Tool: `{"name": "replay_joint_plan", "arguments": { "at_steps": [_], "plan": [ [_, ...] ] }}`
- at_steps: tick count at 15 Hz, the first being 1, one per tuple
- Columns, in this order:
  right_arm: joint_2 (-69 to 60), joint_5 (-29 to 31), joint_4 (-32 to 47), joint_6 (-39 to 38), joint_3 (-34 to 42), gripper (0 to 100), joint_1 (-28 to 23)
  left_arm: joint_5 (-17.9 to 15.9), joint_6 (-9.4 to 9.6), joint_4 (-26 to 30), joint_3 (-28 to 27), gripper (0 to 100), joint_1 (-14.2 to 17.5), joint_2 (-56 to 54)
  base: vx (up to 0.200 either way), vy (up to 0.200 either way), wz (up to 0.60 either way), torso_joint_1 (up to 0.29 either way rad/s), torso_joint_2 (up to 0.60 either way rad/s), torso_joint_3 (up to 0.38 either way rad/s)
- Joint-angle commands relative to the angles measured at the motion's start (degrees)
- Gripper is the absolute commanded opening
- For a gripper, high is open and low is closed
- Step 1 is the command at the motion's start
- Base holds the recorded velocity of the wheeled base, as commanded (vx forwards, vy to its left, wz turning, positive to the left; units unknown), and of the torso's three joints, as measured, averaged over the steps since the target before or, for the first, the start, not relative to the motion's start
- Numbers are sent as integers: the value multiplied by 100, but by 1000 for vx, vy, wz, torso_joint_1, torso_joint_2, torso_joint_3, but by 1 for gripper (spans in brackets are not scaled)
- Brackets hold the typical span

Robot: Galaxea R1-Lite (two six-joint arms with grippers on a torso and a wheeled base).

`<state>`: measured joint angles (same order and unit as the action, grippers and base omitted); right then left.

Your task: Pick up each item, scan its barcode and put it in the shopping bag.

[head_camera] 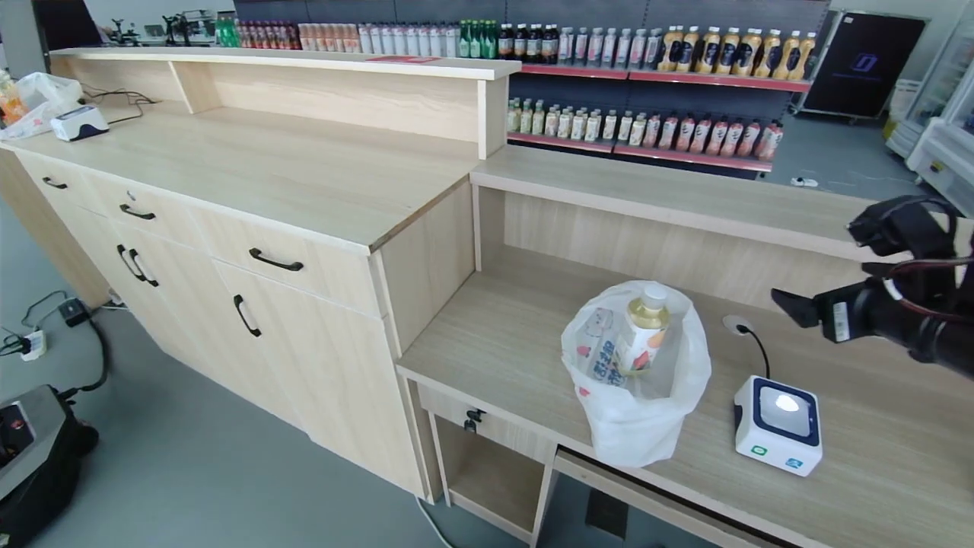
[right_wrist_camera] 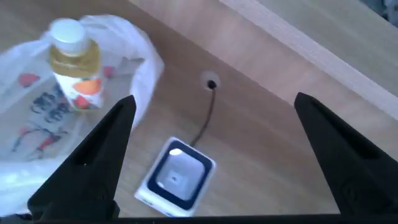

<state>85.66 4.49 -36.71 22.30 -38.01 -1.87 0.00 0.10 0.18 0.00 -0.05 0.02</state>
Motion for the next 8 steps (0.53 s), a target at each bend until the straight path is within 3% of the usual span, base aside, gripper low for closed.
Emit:
{"name": "replay_joint_plan", "arguments": {
  "at_steps": [1,2,5,8],
  "plan": [
    [-1957,44,972,389,417,100,-1747,0,-1,-1,0,100,5,-2,0,0,-600,7,2,-2],
    [-2115,123,1218,389,417,100,-2354,0,-1,-1,0,100,5,-2,0,0,-600,7,2,2],
    [-1781,729,1465,-6,391,100,-3347,0,-1,-1,0,100,5,-2,0,0,-600,1,-4,2],
    [-463,773,1201,-155,215,100,-3777,0,-1,-1,0,100,5,-2,0,0,0,0,0,0]
  ]
}}
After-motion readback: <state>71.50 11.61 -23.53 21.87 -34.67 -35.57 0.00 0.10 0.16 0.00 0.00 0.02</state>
